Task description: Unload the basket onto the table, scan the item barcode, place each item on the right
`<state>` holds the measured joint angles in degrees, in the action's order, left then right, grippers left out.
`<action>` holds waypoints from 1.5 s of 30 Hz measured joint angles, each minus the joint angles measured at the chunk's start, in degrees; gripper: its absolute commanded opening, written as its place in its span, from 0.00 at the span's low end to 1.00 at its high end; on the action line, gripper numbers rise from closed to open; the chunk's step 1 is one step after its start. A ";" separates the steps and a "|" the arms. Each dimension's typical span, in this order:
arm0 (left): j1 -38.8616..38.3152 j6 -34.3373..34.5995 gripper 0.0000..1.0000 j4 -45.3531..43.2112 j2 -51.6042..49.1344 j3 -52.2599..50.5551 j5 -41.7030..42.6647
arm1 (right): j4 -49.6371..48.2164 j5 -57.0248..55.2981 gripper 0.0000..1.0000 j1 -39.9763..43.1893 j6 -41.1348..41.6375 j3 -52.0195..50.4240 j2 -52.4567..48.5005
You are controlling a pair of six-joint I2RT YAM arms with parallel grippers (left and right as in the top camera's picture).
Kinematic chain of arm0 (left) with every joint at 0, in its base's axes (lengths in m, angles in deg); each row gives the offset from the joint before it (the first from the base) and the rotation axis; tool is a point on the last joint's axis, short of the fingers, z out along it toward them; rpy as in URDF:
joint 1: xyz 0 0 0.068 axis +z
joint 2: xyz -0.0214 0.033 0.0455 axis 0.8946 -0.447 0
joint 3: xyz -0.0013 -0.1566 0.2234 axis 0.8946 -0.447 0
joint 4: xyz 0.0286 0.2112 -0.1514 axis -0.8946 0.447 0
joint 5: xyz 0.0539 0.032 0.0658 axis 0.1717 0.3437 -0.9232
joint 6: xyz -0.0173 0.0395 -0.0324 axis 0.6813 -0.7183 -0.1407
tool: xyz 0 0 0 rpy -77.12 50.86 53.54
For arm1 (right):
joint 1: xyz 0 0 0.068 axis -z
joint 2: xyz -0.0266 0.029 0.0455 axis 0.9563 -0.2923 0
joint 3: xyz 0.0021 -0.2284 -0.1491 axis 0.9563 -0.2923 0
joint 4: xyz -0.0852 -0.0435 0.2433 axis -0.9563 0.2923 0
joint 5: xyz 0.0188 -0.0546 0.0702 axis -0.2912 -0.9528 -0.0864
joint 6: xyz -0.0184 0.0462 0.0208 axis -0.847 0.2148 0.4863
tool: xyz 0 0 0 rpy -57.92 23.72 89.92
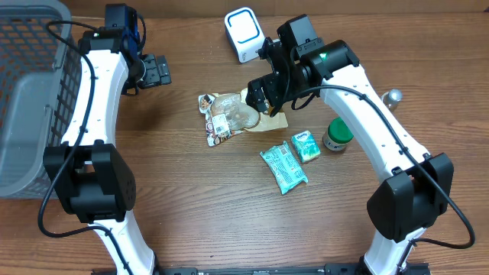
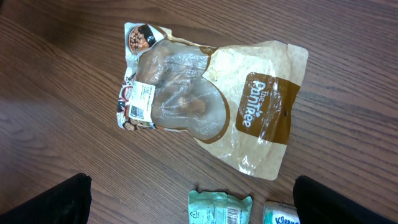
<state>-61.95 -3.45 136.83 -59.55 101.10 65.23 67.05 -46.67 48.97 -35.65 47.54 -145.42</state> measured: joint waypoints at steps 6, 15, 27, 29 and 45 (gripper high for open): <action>0.00 0.00 1.00 0.00 0.00 0.00 0.00 | -0.02 0.00 1.00 0.00 0.00 0.00 0.00; -0.02 0.00 0.99 0.00 0.00 0.00 0.00 | -0.02 -0.04 1.00 0.00 0.02 0.00 0.00; -1.42 -0.02 0.99 -1.11 0.00 -0.26 -0.02 | 0.00 -0.02 1.00 0.00 0.07 0.00 0.00; -1.42 -0.02 1.00 -1.14 0.00 -1.40 -0.02 | -0.02 -0.02 1.00 0.00 0.02 0.00 0.00; -1.46 -0.37 0.99 -29.29 0.81 -31.58 1.42 | -0.02 -0.15 1.00 0.00 0.02 0.00 0.00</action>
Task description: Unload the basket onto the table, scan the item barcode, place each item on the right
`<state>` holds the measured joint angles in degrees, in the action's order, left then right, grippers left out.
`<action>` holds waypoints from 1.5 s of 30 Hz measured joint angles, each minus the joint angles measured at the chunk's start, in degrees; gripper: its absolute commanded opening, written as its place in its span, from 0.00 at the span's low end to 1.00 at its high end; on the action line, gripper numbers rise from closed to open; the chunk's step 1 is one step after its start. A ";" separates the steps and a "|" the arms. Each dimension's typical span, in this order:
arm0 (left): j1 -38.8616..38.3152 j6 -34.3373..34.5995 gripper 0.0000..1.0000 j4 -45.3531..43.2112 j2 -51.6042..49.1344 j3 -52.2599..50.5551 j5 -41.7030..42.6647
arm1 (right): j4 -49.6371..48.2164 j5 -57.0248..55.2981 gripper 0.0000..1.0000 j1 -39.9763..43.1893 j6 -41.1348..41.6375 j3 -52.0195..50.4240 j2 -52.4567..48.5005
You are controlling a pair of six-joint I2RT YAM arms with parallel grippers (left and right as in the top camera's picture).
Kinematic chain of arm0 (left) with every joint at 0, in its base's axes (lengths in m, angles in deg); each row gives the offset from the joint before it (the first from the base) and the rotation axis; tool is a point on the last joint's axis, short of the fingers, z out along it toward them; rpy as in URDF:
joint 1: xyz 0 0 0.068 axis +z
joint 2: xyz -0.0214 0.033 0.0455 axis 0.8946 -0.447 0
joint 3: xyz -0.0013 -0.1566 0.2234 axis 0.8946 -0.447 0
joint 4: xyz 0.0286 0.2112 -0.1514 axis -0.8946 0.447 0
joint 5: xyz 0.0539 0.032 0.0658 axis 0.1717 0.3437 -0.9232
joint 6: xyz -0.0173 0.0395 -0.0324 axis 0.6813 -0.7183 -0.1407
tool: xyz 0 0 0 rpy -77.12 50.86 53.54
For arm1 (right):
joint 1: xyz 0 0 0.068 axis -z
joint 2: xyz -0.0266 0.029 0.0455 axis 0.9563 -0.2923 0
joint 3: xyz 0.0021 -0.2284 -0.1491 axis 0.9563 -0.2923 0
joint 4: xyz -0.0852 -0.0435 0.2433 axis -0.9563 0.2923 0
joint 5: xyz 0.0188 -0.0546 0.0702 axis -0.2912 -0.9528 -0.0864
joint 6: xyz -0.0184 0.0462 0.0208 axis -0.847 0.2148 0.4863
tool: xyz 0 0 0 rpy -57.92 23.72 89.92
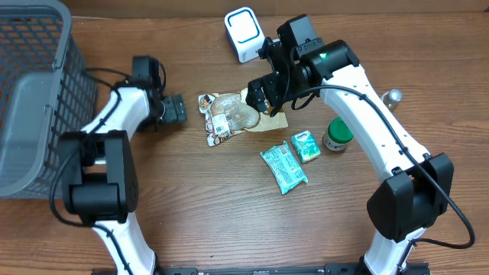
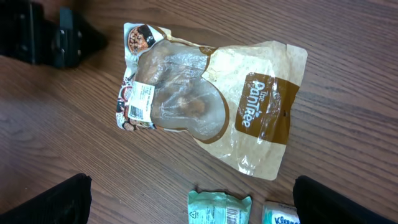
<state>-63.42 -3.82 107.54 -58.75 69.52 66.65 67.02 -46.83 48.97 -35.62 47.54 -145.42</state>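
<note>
A brown Pantree pouch (image 1: 233,114) with a clear window lies flat mid-table. Its white barcode label (image 2: 140,101) faces up at the left end of the pouch (image 2: 211,106). The white scanner (image 1: 243,34) stands at the back. My right gripper (image 1: 261,95) hovers over the pouch's right end. In the wrist view the right gripper (image 2: 189,180) is open, with nothing between its fingers (image 2: 56,199). My left gripper (image 1: 174,109) sits just left of the pouch, apart from it. It looks open and empty, and it shows as the dark left gripper (image 2: 62,37) in the wrist view's top left.
A grey basket (image 1: 30,99) fills the far left. In front of the pouch lie a teal packet (image 1: 283,168) and a Kleenex pack (image 1: 306,145). A green-lidded jar (image 1: 337,135) and a silver knob (image 1: 393,97) stand to the right.
My left gripper has moved from the back left by the basket to just left of the pouch. The right arm and the pouch have not moved.
</note>
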 measured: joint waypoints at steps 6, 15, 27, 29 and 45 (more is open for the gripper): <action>0.00 -0.20 1.00 -17.90 5.75 -12.92 -0.17 | -0.02 -0.02 1.00 0.00 0.00 0.00 0.00; 0.20 -0.42 0.99 -47.60 19.37 -40.89 1.18 | -0.02 0.00 1.00 0.00 0.00 0.00 0.00; 4.57 -0.28 0.99 -62.55 37.90 -67.14 1.38 | -0.07 -0.02 1.00 0.00 0.00 0.00 0.00; 4.57 -0.28 1.00 -63.47 40.28 -69.55 1.38 | -0.04 -0.02 1.00 0.00 0.00 0.00 0.00; 4.57 -0.46 1.00 -42.84 64.08 -75.30 1.18 | -0.02 -0.02 1.00 0.00 0.00 0.00 0.00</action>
<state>-58.85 -4.28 64.70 5.34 -5.78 67.83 67.00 -46.85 48.97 -35.62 47.54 -145.42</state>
